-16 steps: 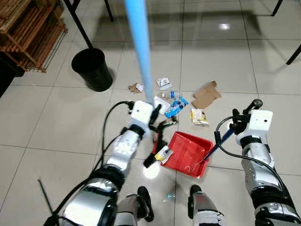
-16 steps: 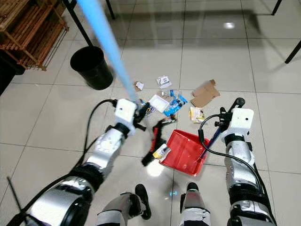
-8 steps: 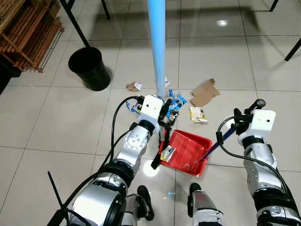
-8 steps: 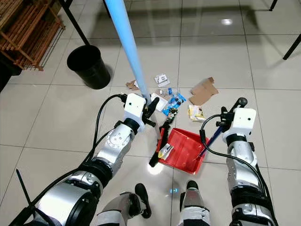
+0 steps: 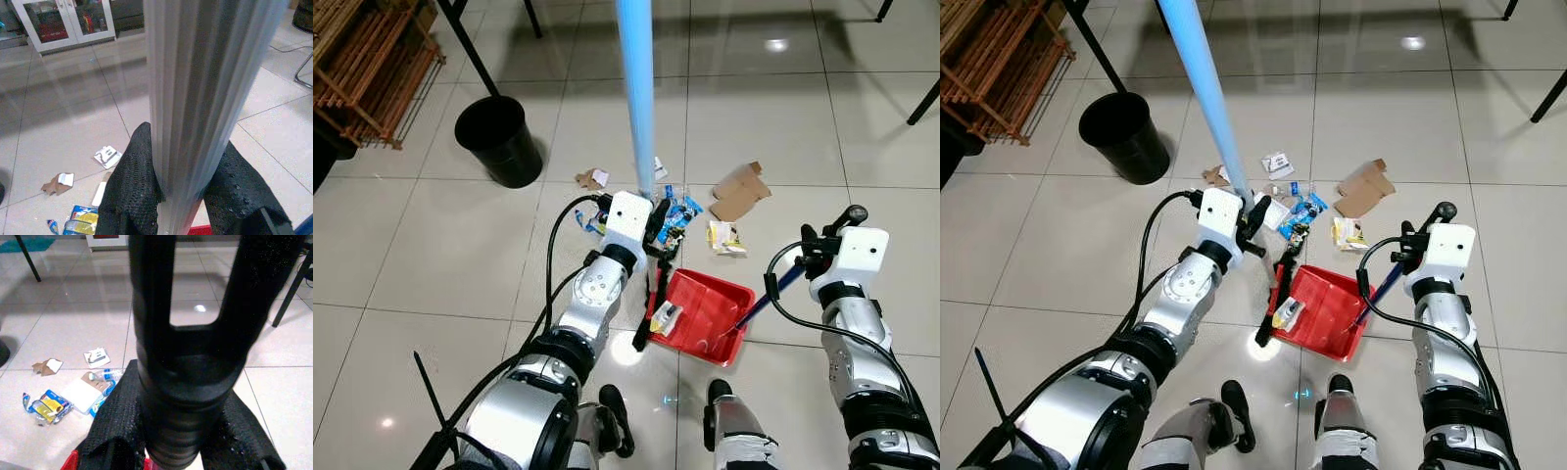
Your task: Sweep floor
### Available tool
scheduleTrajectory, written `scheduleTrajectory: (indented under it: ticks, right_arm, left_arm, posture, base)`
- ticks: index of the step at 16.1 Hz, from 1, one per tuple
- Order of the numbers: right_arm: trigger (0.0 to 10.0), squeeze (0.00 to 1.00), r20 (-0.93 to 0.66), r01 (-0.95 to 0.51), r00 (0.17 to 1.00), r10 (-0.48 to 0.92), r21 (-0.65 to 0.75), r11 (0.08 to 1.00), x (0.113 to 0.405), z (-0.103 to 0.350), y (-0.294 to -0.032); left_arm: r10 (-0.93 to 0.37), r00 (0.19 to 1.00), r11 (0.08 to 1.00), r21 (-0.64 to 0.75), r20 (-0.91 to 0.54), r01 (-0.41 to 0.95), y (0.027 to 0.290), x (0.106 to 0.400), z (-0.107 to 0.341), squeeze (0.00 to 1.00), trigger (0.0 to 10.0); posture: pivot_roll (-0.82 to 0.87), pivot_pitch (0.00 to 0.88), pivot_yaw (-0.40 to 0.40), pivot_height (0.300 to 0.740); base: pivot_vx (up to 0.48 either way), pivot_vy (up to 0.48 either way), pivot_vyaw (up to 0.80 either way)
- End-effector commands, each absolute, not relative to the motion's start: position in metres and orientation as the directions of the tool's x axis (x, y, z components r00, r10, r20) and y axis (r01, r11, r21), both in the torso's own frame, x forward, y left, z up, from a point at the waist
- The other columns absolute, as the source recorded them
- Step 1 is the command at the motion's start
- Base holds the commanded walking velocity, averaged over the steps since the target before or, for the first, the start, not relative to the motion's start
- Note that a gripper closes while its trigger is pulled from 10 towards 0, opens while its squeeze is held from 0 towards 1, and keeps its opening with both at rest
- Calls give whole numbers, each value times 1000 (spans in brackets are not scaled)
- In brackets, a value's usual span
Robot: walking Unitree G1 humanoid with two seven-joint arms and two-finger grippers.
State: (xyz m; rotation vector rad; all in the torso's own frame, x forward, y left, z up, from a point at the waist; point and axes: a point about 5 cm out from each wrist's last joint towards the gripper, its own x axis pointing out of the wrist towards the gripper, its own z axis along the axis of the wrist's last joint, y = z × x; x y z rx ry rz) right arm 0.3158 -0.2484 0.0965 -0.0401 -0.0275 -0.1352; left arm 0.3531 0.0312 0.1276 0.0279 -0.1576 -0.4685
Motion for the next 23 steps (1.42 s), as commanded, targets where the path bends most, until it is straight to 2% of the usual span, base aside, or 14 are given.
scheduleTrajectory:
  ticks: [1, 13, 19, 23]
  right_arm:
    - [10000, 0, -94, 138, 986, -139, -15, 990, 304, 69, -246]
    - [10000, 0, -100, 132, 986, -132, -4, 991, 310, 69, -241]
    - [10000, 0, -110, 124, 986, -121, 19, 992, 312, 67, -238]
    - [10000, 0, -118, 111, 987, -105, 43, 993, 313, 65, -233]
  left_arm:
    - [-556, 796, 809, -63, 241, 584, -42, 333, 155, 0, 10000]
    - [-542, 740, 764, -134, 398, 632, -58, 334, 203, 0, 10000]
    - [-506, 753, 794, -114, 421, 597, -33, 343, 204, 0, 10000]
    - [-460, 755, 820, -102, 467, 563, -5, 349, 214, 0, 10000]
  posture:
    - [-294, 329, 189, 740]
    - [-279, 293, 196, 740]
    - [-266, 289, 199, 740]
    - [-249, 282, 205, 740]
  base:
    - [0, 0, 0]
    - [0, 0, 0]
    - [0, 0, 0]
    - [0, 0, 0]
